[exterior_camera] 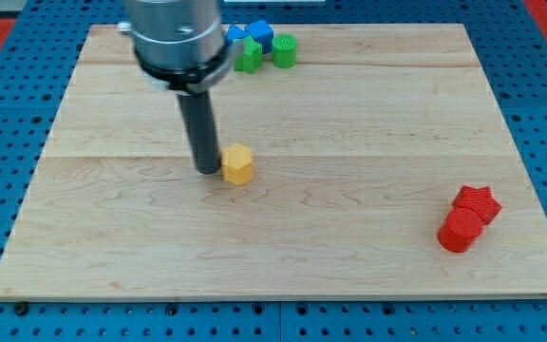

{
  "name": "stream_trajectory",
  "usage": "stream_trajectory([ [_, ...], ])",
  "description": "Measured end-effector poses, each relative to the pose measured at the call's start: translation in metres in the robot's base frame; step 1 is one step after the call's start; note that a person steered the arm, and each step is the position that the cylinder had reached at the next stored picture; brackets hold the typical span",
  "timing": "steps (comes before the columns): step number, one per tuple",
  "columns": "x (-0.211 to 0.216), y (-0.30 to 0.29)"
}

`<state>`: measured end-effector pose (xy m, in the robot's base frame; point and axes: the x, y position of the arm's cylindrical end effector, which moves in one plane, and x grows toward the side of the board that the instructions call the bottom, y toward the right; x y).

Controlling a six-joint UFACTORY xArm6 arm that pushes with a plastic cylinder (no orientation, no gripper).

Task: Push the yellow hexagon to the top left side of the red circle

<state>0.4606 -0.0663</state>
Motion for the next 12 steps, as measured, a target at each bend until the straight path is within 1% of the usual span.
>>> stream_trajectory([
  [1, -0.012, 0.027],
  [2, -0.016, 0.06],
  [5, -0.016, 0.192],
  [6, -0.016, 0.211],
  [7, -0.017, 0.194],
  [8, -0.019, 0.165],
  [9, -0.019, 0.154],
  [10, -0.006, 0.15],
  [11, 0.023, 0.15],
  [12, 0.034, 0.15],
])
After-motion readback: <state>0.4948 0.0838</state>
